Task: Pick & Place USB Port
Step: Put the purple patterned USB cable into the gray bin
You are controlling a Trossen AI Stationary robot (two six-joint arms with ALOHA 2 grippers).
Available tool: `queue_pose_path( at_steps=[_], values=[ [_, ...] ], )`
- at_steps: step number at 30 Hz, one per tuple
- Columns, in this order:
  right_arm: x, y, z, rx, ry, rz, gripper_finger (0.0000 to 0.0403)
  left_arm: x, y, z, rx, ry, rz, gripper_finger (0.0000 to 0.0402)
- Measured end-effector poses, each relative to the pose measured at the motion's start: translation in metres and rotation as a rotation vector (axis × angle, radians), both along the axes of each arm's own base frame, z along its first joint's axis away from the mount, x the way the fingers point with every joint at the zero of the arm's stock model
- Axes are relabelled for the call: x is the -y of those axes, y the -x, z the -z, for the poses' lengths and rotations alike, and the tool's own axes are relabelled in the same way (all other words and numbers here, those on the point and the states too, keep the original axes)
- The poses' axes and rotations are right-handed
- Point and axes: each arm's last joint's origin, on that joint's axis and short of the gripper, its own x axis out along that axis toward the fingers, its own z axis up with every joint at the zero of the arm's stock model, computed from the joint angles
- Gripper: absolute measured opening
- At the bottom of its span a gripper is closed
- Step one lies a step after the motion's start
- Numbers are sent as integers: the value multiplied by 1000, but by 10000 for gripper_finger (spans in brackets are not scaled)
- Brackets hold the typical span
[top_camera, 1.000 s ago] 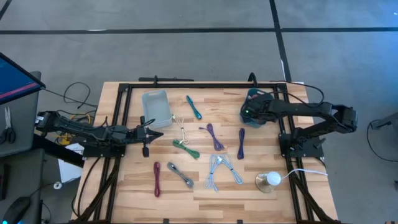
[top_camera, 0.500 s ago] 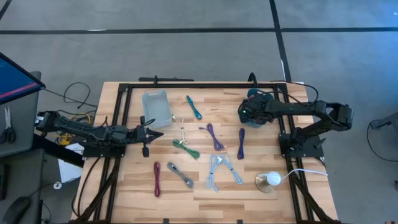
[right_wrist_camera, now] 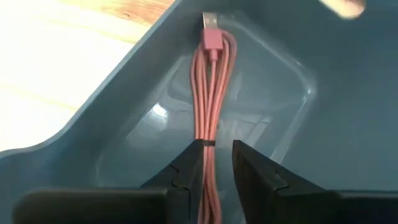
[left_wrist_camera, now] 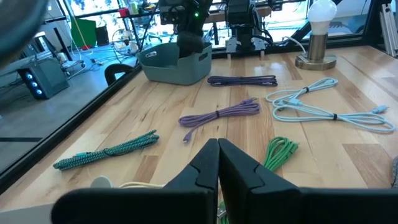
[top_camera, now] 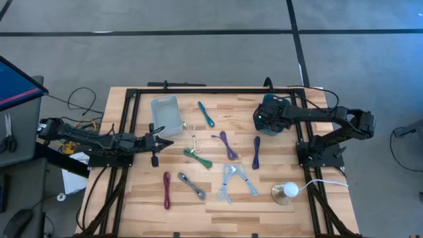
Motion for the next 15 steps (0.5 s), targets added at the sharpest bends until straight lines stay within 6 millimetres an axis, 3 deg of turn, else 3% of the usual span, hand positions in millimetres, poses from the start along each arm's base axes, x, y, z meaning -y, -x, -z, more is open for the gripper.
queue_pose_path(
  at_steps=[8,15],
  values=[
    [6,-18,-37,5,-2,-120,92,0,0,0,0,0,0,8],
    [4,-42,-79,100,-2,-337,92,0,0,0,0,0,0,8]
  ],
)
